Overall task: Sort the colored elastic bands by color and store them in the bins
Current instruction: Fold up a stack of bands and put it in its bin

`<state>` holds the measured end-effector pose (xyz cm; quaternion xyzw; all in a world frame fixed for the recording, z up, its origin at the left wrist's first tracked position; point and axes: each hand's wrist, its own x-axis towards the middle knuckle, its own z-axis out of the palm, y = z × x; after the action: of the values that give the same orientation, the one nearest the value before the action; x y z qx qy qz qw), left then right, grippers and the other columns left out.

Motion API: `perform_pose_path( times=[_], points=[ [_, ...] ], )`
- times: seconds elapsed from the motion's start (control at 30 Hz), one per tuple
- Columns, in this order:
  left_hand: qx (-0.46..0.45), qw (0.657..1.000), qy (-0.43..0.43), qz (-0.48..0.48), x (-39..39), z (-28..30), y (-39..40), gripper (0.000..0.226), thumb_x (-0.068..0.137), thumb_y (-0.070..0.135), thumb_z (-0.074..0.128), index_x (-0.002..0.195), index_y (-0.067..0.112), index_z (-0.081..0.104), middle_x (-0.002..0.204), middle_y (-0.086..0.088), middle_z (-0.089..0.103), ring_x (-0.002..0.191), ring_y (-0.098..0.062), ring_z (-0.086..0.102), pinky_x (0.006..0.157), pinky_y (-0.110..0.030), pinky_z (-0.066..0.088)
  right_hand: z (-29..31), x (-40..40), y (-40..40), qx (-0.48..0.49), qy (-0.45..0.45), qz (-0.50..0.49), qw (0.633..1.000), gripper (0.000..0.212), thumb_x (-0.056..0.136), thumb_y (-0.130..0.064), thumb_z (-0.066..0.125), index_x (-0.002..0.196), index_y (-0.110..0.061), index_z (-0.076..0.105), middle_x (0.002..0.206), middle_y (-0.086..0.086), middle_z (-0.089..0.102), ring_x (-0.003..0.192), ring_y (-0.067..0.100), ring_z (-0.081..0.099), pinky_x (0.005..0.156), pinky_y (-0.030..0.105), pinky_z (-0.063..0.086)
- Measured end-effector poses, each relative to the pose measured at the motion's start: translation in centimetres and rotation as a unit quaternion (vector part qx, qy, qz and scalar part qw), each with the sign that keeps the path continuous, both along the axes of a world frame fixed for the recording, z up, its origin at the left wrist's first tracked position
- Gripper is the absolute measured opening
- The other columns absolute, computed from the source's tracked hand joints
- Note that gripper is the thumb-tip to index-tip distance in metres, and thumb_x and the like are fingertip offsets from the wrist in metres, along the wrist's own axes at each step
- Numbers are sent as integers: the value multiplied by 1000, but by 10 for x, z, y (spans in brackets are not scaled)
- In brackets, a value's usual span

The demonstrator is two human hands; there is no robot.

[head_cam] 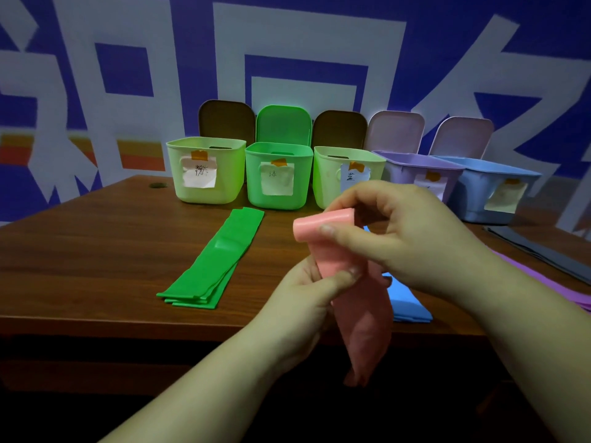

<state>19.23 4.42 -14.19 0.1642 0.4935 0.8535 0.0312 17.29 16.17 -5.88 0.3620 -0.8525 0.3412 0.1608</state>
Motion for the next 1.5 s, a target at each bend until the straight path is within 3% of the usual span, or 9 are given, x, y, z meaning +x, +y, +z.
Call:
perform_pose_path(
  times=[0.2, 0.5, 0.63, 0.73, 0.83, 1.03, 1.2, 1.3, 1.5],
  points=[
    [44, 998, -34, -30, 7, -2, 3, 25, 76, 10, 54, 95, 0, 66, 87, -14, 73, 73, -16, 71, 68, -25, 58, 5, -5, 9, -26, 6, -10, 1000, 18, 78, -37, 66, 92, -26, 66, 86, -8, 68, 81, 8, 63, 73, 31, 51],
    [16, 998, -58, -19, 11, -4, -3, 21, 74, 10, 50, 89, 1, 61, 68, -14, 69, 55, -18, 67, 58, -26, 57, -12, -15, 18, -26, -1, 4, 1000, 13, 80, -28, 68, 90, -32, 61, 87, -13, 67, 81, 7, 64, 76, 27, 52],
    [-35, 998, -46, 4, 11, -7, -6, 13, 85, 8, 50, 89, 4, 62, 66, -10, 68, 53, -15, 65, 56, -24, 55, -24, -16, 19, -42, 10, 20, 999, 23, 78, -17, 75, 85, -32, 59, 89, -13, 67, 84, 5, 63, 77, 21, 52],
    [-44, 998, -43, 32, 13, -6, -6, 18, 80, 25, 59, 84, 8, 63, 61, -12, 65, 48, -16, 60, 50, -21, 50, -35, -17, 18, -51, 20, 33, 998, 22, 74, -21, 75, 84, -30, 58, 91, -13, 67, 85, 2, 62, 76, 13, 48],
    [-54, 994, -47, 86, 14, -7, -2, 36, 74, 42, 48, 79, 13, 68, 54, -13, 59, 41, -16, 55, 43, -19, 47, -45, -17, 18, -38, 26, 46, 998, 18, 71, -21, 71, 85, -24, 60, 89, -13, 65, 85, 1, 60, 74, 7, 43],
    [-88, 986, -67, 127, 14, -13, -3, 45, 80, 48, 42, 74, 11, 67, 45, -12, 54, 33, -16, 49, 38, -16, 41, -63, -16, 16, -28, 39, 75, 996, 17, 74, -23, 72, 86, -16, 61, 88, -3, 62, 85, 11, 59, 76, 16, 47],
    [-124, 984, -29, 124, 12, -21, -6, 45, 77, 48, 42, 81, 7, 61, 49, -11, 59, 37, -16, 53, 41, -17, 43, -64, -12, 17, -106, -116, 86, 984, 28, 74, -35, 76, 95, -25, 62, 91, -6, 67, 87, 4, 64, 80, 18, 50],
    [-130, 985, -24, 110, 12, -21, -6, 49, 76, 46, 42, 90, 4, 62, 52, -10, 62, 40, -16, 56, 44, -19, 46, -68, -14, 17, -66, -145, 51, 986, 33, 76, -46, 69, 103, -28, 65, 96, -11, 70, 90, -1, 63, 82, 17, 48],
    [-134, 983, -91, 89, 6, -25, -2, 46, 63, 58, 52, 58, 18, 75, 55, -5, 66, 46, -10, 60, 51, -20, 50, -65, -11, 18, -20, -74, 15, 997, 18, 83, -22, 69, 99, -28, 66, 93, -17, 69, 87, -7, 61, 75, 4, 41]
  ],
)
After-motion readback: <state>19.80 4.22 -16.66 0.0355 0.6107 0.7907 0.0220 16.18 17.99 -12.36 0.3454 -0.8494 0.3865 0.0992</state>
